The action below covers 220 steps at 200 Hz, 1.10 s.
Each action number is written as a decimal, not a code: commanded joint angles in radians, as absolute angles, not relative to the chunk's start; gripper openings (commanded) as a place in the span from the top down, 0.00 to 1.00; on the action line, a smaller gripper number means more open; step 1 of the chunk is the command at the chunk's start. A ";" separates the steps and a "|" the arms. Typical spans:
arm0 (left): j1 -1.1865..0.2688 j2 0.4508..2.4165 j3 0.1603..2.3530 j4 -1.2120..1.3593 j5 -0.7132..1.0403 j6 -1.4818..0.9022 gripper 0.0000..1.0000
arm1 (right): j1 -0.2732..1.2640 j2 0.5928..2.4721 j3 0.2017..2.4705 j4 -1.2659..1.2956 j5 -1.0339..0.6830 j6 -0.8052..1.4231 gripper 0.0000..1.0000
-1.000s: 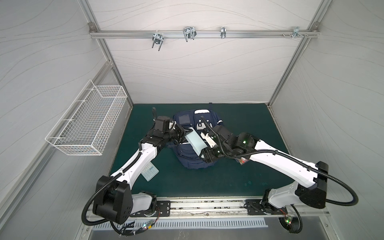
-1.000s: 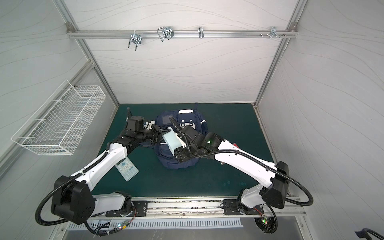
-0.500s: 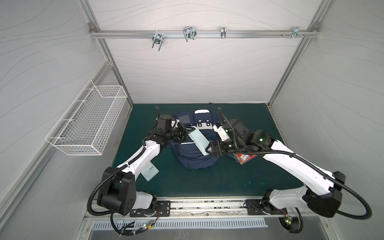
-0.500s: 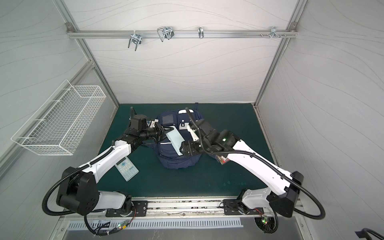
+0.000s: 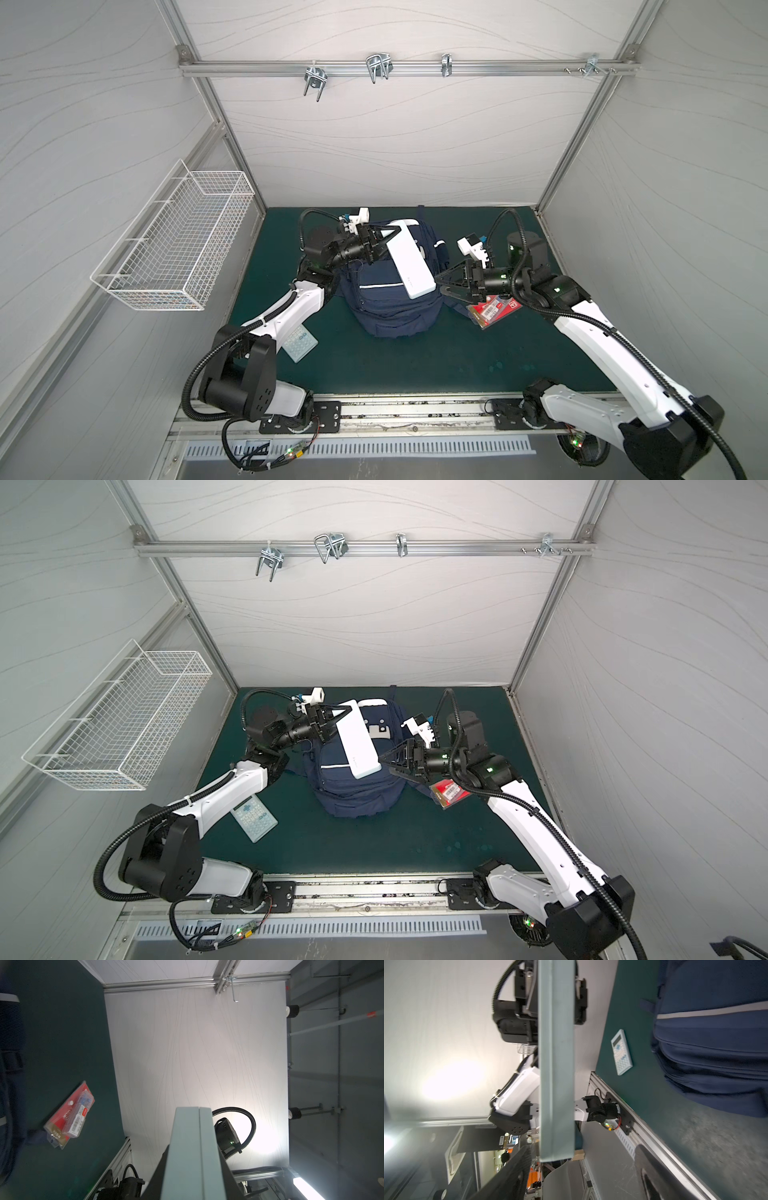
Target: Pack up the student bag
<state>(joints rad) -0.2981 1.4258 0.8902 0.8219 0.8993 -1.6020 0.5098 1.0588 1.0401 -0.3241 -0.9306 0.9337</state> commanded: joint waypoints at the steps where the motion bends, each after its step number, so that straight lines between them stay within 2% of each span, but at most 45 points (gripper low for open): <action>1: -0.307 1.447 0.887 1.045 0.932 -1.704 1.00 | 0.506 1.024 1.034 -0.186 -1.010 1.027 0.21; 16: -0.310 1.451 0.881 1.070 0.927 -1.718 1.00 | 0.513 1.023 1.023 -0.192 -0.990 1.027 0.20; 57: -0.326 1.460 0.882 1.088 0.925 -1.726 1.00 | 0.589 1.082 1.047 -0.194 -0.928 1.000 0.30; 84: -0.328 1.463 0.881 1.096 0.920 -1.733 1.00 | 0.619 1.129 1.089 -0.197 -0.913 0.991 0.44; 110: -0.328 1.466 0.875 1.101 0.919 -1.735 1.00 | 0.618 1.113 1.097 -0.218 -0.886 0.976 0.53; 144: -0.328 1.484 0.862 1.147 0.910 -1.761 1.00 | 0.612 1.079 1.092 -0.264 -0.858 0.951 0.56; 158: -0.328 1.495 0.863 1.164 0.910 -1.772 1.00 | 0.609 1.069 1.086 -0.270 -0.854 0.948 0.64; 171: -0.328 1.499 0.864 1.166 0.912 -1.773 1.00 | 0.607 1.065 1.084 -0.279 -0.852 0.951 0.75; 184: -0.328 1.498 0.870 1.144 0.913 -1.758 1.00 | 0.607 1.062 1.083 -0.285 -0.851 0.950 0.81; 191: -0.328 1.494 0.869 1.111 0.913 -1.743 0.92 | 0.605 1.059 1.083 -0.290 -0.848 0.949 0.82; 203: -0.328 1.481 0.867 1.019 0.910 -1.687 0.60 | 0.601 1.058 1.083 -0.295 -0.843 0.950 0.85; 214: -0.328 1.458 0.877 0.858 0.914 -1.590 0.44 | 0.590 1.050 1.084 -0.311 -0.836 0.945 0.87; 220: -0.327 1.437 0.900 0.694 0.911 -1.492 0.18 | 0.580 1.047 1.086 -0.327 -0.830 0.940 0.87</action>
